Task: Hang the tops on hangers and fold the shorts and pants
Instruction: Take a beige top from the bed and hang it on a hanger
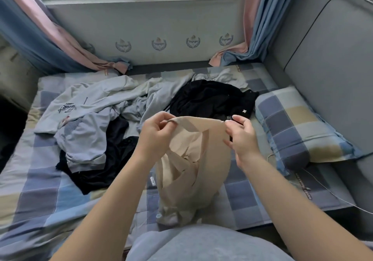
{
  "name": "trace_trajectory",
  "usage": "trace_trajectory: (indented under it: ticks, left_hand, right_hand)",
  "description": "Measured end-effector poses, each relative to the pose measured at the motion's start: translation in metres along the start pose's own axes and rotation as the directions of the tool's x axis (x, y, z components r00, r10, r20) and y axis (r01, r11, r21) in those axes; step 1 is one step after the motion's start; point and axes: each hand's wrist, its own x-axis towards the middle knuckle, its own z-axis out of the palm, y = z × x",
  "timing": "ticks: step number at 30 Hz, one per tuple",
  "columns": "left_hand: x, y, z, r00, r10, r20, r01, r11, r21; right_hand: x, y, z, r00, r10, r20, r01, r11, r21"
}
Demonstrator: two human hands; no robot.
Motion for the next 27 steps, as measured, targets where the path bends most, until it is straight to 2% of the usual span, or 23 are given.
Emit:
trace_trajectory:
  ticks: [1, 3, 5, 6, 9, 12, 16, 20, 21, 23, 25, 27]
  left_hand:
    - [0.0, 0.003, -0.001, 0.999, 0.011, 0.031, -0.012, 1.0, 0.013]
    - [-0.002, 0.009, -0.002, 0.996, 0.033, 0.082, -0.037, 0.998, 0.05]
    - [-0.003, 0.014, 0.0, 0.99, 0.04, 0.135, -0.053, 0.994, 0.091]
    - [-0.003, 0.016, 0.002, 0.986, 0.039, 0.161, -0.058, 0.992, 0.114]
    - [-0.004, 0.02, 0.003, 0.979, 0.044, 0.201, -0.083, 0.979, 0.185]
    - [-0.004, 0.018, 0.0, 0.986, 0.072, 0.147, -0.1, 0.977, 0.191]
    - [0.008, 0.007, -0.016, 0.995, 0.065, -0.081, -0.053, 0.989, 0.139]
    - [0.022, -0.01, -0.035, 0.934, -0.026, -0.358, 0.06, 0.995, 0.084]
    - [0.023, -0.014, -0.036, 0.918, -0.048, -0.393, 0.086, 0.993, 0.078]
    - [0.022, -0.021, -0.03, 0.921, -0.075, -0.382, 0.111, 0.991, 0.075]
    - [0.017, -0.025, -0.019, 0.962, -0.116, -0.249, 0.129, 0.991, 0.038]
    - [0.01, -0.03, -0.007, 0.981, -0.189, -0.04, 0.189, 0.982, -0.014]
  right_hand:
    - [-0.005, 0.003, 0.002, 0.99, -0.121, 0.077, 0.128, 0.987, -0.094]
    - [-0.016, 0.007, 0.01, 0.9, -0.267, 0.346, 0.353, 0.911, -0.215]
    - [-0.026, 0.008, 0.023, 0.781, -0.267, 0.565, 0.471, 0.845, -0.252]
    - [-0.029, 0.009, 0.03, 0.749, -0.272, 0.604, 0.509, 0.82, -0.262]
    - [-0.033, 0.011, 0.043, 0.78, -0.378, 0.498, 0.577, 0.742, -0.341]
    - [-0.022, 0.019, 0.042, 0.821, -0.428, 0.378, 0.57, 0.634, -0.522]
    - [0.009, 0.046, 0.014, 0.931, -0.282, 0.233, 0.351, 0.51, -0.785]
    - [0.03, 0.07, -0.031, 0.991, -0.129, 0.043, 0.088, 0.36, -0.929]
    - [0.032, 0.072, -0.037, 0.994, -0.104, 0.024, 0.059, 0.357, -0.932]
    - [0.031, 0.07, -0.039, 0.998, -0.066, 0.022, 0.048, 0.428, -0.902]
    - [0.028, 0.062, -0.032, 0.997, -0.056, 0.059, 0.08, 0.561, -0.824]
    - [0.024, 0.051, -0.021, 0.992, -0.054, 0.113, 0.12, 0.673, -0.73]
